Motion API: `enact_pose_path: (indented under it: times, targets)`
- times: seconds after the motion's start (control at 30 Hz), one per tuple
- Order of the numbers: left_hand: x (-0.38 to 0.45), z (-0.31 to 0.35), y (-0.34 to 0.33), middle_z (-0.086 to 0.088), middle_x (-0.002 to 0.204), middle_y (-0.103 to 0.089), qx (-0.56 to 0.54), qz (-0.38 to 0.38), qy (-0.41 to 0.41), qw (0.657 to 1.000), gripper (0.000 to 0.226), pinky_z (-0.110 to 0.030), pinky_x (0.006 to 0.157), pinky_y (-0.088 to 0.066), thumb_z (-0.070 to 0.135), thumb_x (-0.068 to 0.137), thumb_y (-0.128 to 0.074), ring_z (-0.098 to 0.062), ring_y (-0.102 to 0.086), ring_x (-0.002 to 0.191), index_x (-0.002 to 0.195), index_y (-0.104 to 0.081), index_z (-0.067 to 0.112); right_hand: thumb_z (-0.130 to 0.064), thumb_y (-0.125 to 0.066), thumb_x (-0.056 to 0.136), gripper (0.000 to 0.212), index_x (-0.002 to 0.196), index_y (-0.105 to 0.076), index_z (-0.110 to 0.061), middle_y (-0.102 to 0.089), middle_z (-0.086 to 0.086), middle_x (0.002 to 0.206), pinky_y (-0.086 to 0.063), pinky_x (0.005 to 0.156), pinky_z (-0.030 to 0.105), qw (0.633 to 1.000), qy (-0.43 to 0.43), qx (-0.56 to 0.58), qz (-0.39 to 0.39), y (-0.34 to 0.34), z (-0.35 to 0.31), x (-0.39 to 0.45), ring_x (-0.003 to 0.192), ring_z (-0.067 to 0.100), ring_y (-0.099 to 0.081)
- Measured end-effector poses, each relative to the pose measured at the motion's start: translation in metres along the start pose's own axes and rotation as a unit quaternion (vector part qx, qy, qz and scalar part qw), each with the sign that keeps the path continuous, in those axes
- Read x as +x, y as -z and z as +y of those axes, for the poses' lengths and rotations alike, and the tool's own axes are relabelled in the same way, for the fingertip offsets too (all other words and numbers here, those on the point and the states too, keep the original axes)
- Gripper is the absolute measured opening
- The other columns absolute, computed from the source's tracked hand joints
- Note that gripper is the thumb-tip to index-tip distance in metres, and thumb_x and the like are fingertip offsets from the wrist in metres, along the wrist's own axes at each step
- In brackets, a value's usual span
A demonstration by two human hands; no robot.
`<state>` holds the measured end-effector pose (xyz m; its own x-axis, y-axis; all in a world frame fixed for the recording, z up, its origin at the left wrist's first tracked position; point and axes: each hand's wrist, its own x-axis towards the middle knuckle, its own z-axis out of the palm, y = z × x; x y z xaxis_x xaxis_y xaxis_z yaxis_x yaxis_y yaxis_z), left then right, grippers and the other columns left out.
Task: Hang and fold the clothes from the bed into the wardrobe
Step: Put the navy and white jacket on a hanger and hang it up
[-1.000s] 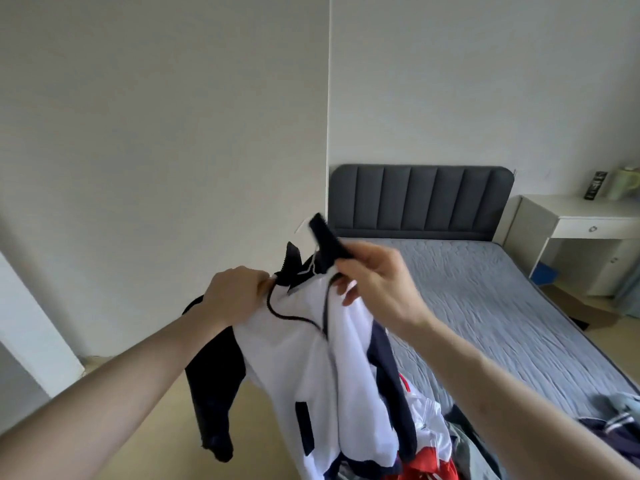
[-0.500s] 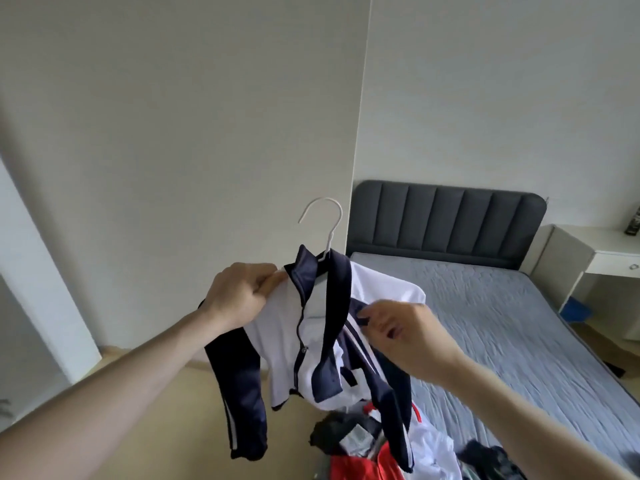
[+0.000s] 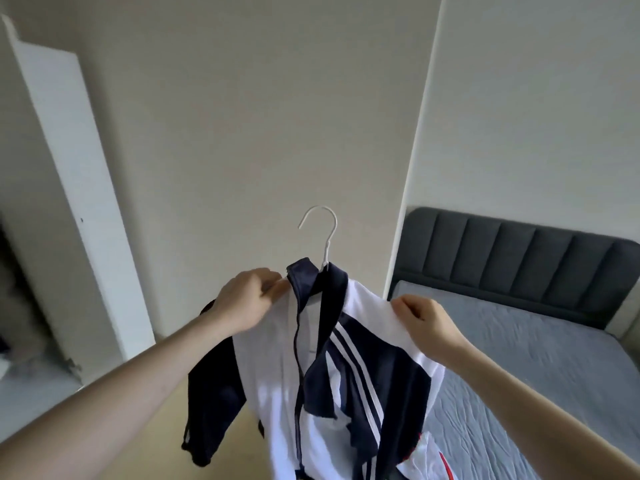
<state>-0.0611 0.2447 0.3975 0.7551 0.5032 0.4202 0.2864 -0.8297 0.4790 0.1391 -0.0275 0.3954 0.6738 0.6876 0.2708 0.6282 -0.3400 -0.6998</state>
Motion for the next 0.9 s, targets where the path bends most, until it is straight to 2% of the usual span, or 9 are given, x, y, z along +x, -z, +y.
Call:
enact_pose_path:
  times: [0.1,0.17,0.27,0.37,0.43,0.47,0.57,0.77,0.9]
  targets:
    - [-0.006,0.006,0.01,0.01,0.083,-0.06,-0.049,-0.013,0.04,0.998,0.023,-0.03,0.069,-0.041,0.03,0.103,-0.052,-0.01,-0.057,0.08,0.081,-0.061,0.03,-0.034,-0.052,0.103,0.048,0.07,-0.034,-0.004,-0.028,-0.005,0.061,-0.024,0.056,0.029,0.999,-0.005,0.032,-0.028,-0.02,-0.009,0.013,0.055,0.011,-0.026]
    - [-0.012,0.012,0.016,0.015,0.086,-0.063,-0.087,-0.034,0.094,0.991,0.03,-0.024,0.075,-0.044,0.018,0.101,-0.049,-0.008,-0.059,0.086,0.079,-0.058,0.036,-0.036,-0.052,0.103,0.048,0.066,-0.033,-0.011,-0.028,-0.006,0.059,-0.024,0.056,0.03,0.998,0.004,0.044,-0.055,-0.033,-0.016,0.018,0.055,0.011,-0.025]
    - [-0.022,-0.001,0.03,0.014,0.111,-0.072,-0.122,-0.114,0.171,0.971,0.039,-0.041,0.106,-0.043,0.048,0.092,-0.036,-0.017,-0.061,0.116,0.1,-0.072,0.036,-0.036,-0.052,0.102,0.046,0.064,-0.032,-0.018,-0.027,-0.009,0.057,-0.022,0.054,0.027,0.995,0.021,0.056,-0.078,-0.053,-0.023,0.021,0.053,0.009,-0.025]
    - [-0.051,-0.014,0.054,0.022,0.13,-0.066,-0.205,-0.134,0.241,0.939,0.06,-0.042,0.117,-0.031,0.079,0.086,-0.037,-0.007,-0.054,0.131,0.122,-0.068,0.044,-0.036,-0.053,0.102,0.047,0.064,-0.032,-0.017,-0.027,-0.01,0.055,-0.022,0.048,0.022,0.991,0.044,0.068,-0.108,-0.084,-0.036,0.027,0.051,0.008,-0.025]
    - [-0.063,-0.013,0.062,0.019,0.124,-0.068,-0.176,-0.118,0.217,0.953,0.064,-0.042,0.114,-0.038,0.085,0.079,-0.05,-0.007,-0.059,0.123,0.121,-0.066,0.039,-0.033,-0.054,0.102,0.048,0.065,-0.032,-0.012,-0.027,-0.008,0.056,-0.021,0.049,0.024,0.988,0.054,0.083,-0.121,-0.105,-0.046,0.029,0.053,0.01,-0.025]
    - [-0.07,-0.014,0.063,0.016,0.123,-0.066,-0.108,-0.097,0.204,0.968,0.061,-0.041,0.11,-0.042,0.081,0.076,-0.059,-0.008,-0.058,0.121,0.118,-0.063,0.037,-0.032,-0.055,0.102,0.048,0.065,-0.032,-0.01,-0.027,-0.007,0.057,-0.021,0.05,0.025,0.985,0.064,0.095,-0.13,-0.118,-0.052,0.031,0.054,0.01,-0.024]
    - [-0.088,-0.026,0.063,0.013,0.138,-0.041,0.075,0.009,0.183,0.98,0.071,-0.03,0.108,-0.037,0.062,0.069,-0.077,-0.01,-0.039,0.131,0.128,-0.055,0.031,-0.029,-0.054,0.102,0.048,0.065,-0.028,-0.013,-0.025,-0.006,0.058,-0.021,0.051,0.026,0.978,0.083,0.118,-0.148,-0.147,-0.073,0.036,0.055,0.011,-0.023]
    - [-0.109,-0.101,0.093,0.012,0.112,-0.045,0.06,0.203,0.195,0.958,0.037,-0.024,0.083,-0.047,0.028,0.076,-0.08,-0.008,-0.058,0.094,0.106,-0.061,0.021,-0.03,-0.054,0.102,0.048,0.067,-0.028,-0.009,-0.026,-0.006,0.058,-0.023,0.049,0.023,0.965,0.107,0.157,-0.183,-0.224,-0.135,0.051,0.054,0.011,-0.025]
    - [-0.116,-0.155,0.119,0.012,0.085,-0.058,0.049,0.256,0.197,0.945,0.018,-0.029,0.068,-0.05,0.014,0.082,-0.069,-0.01,-0.059,0.077,0.088,-0.056,0.024,-0.034,-0.052,0.103,0.047,0.067,-0.028,-0.015,-0.027,-0.006,0.061,-0.024,0.055,0.032,0.95,0.104,0.197,-0.22,-0.279,-0.183,0.06,0.057,0.013,-0.027]
